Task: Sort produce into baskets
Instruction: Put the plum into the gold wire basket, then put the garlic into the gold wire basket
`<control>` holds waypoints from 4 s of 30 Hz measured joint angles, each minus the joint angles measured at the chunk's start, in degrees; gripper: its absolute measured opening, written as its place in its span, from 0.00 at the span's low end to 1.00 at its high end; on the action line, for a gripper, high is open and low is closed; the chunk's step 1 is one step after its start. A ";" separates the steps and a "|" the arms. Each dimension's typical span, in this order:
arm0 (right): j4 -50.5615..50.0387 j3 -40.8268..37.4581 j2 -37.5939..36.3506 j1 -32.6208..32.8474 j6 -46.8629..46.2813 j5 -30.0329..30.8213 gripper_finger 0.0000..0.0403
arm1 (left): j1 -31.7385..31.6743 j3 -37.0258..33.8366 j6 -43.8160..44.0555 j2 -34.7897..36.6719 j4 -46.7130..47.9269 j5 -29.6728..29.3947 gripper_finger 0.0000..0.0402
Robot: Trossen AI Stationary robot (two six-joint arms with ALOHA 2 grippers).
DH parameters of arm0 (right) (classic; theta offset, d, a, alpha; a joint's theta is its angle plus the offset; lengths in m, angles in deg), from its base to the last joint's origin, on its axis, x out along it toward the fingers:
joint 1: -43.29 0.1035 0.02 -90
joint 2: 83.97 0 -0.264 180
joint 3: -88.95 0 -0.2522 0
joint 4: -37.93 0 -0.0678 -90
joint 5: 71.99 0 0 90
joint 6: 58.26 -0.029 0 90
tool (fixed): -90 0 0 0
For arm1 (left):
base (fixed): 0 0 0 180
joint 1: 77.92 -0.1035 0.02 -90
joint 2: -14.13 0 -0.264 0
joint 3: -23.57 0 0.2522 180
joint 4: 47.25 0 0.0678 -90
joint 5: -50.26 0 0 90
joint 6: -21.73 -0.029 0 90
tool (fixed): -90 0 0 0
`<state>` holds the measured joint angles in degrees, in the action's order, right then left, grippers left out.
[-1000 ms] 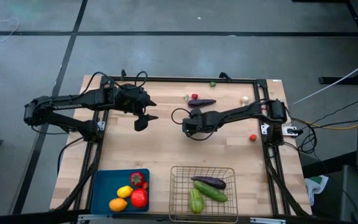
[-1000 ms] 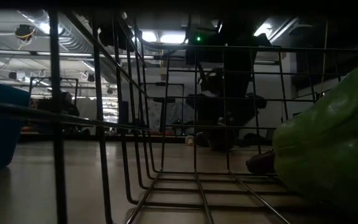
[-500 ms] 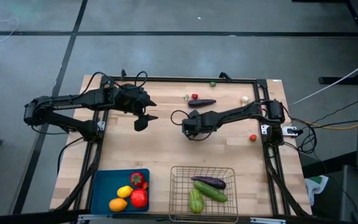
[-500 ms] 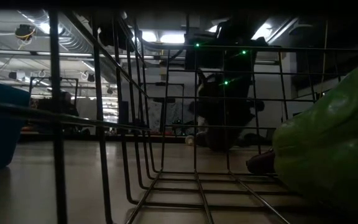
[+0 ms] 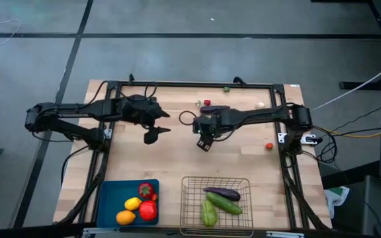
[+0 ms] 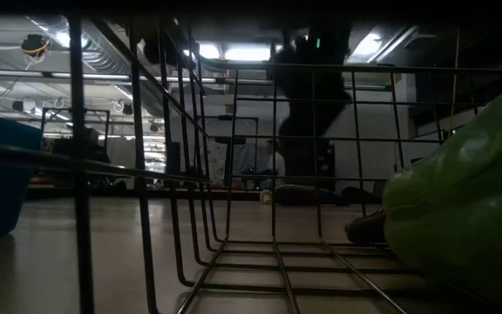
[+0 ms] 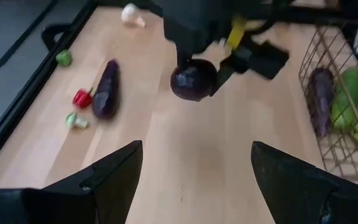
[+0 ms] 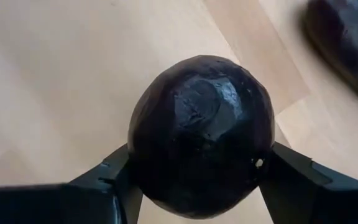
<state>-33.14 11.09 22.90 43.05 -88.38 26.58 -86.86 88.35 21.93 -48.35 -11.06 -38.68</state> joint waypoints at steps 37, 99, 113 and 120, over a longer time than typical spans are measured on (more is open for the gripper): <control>5.01 8.96 -0.15 33.44 7.77 -6.89 0.63 | 12.68 -15.21 9.50 0.14 -33.04 -0.22 0.74; -15.62 -17.91 -33.11 -21.43 20.29 4.40 0.97 | 14.31 -15.19 10.87 0.14 -34.64 -0.31 0.74; 5.42 -38.79 -32.37 -45.55 21.57 5.98 0.97 | 14.16 -15.19 10.02 0.14 -34.59 -0.31 0.74; 12.03 -44.32 -32.30 -50.15 19.79 9.87 0.97 | 14.16 -15.19 9.93 0.14 -34.58 -0.41 0.74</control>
<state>-21.11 -33.23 -9.41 -7.10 -68.59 36.45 -72.71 73.16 31.86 -48.21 -45.64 -39.09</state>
